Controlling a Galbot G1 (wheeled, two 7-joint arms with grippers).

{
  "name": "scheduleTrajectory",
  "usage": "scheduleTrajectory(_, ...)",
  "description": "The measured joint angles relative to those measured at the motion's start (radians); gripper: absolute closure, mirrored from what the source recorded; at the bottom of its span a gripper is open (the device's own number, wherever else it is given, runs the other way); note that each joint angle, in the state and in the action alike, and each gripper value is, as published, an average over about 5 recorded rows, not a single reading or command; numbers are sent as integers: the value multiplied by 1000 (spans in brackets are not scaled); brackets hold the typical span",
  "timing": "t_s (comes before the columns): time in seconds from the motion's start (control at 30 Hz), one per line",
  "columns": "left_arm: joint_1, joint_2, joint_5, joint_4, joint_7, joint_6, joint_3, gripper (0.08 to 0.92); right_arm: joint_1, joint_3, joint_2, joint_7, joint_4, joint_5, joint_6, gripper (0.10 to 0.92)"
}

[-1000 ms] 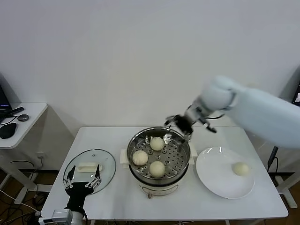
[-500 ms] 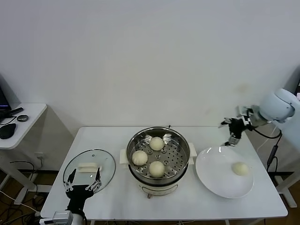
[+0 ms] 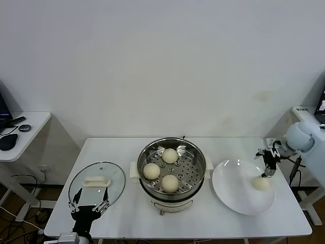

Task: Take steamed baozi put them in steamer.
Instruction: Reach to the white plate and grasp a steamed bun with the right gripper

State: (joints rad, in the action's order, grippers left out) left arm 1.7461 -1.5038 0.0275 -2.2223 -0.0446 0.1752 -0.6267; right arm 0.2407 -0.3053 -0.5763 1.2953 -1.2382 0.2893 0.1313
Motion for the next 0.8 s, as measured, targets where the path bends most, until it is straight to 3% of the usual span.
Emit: scheduleTrajectory(0.8,-14,-3,-2,22,4,5,-2,177,103,96,-119,-16,187,198,-140,203)
